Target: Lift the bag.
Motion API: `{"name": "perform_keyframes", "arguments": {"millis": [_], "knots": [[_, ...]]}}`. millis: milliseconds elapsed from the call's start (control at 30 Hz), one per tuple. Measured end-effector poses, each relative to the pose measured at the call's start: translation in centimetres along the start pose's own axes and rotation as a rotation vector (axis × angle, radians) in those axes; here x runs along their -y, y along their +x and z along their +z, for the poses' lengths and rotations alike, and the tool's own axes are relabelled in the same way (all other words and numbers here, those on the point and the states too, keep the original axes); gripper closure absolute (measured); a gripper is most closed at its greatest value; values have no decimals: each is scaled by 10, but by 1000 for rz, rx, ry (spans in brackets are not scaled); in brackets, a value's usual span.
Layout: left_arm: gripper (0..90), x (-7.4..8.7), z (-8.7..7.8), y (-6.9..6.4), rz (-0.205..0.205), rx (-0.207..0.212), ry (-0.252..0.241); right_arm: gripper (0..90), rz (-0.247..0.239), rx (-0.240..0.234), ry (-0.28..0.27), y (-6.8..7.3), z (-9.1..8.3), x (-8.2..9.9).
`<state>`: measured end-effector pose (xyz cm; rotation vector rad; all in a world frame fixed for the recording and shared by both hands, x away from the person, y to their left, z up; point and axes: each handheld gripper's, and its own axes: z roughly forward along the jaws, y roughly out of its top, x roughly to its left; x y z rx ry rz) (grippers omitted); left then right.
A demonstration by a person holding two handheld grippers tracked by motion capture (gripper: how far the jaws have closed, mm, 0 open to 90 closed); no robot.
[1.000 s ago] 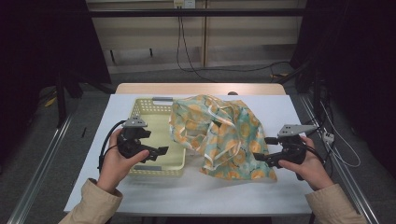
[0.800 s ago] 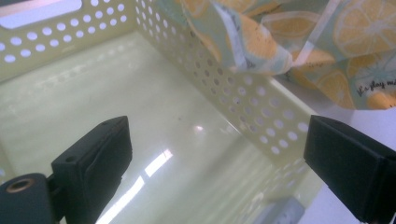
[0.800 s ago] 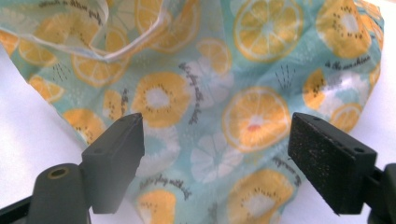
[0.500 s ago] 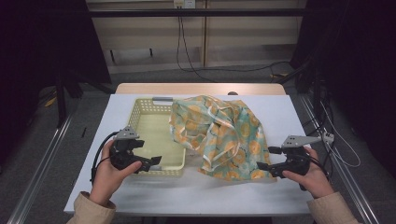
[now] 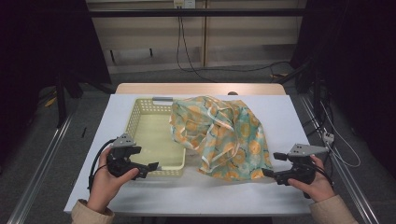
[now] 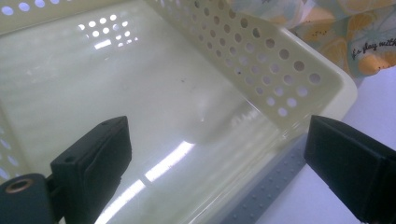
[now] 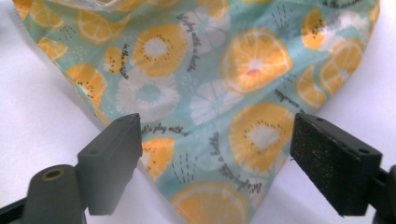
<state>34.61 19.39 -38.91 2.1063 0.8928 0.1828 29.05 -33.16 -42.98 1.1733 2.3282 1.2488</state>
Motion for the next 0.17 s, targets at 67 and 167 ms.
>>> {"name": "perform_keyframes", "arguments": {"millis": [67,167], "knots": [[69,0,0,-1,6,2,0,153,-2,3,7,1,2,1],[69,0,0,-2,9,9,-16,146,-10,11,12,2,4,2]]}}
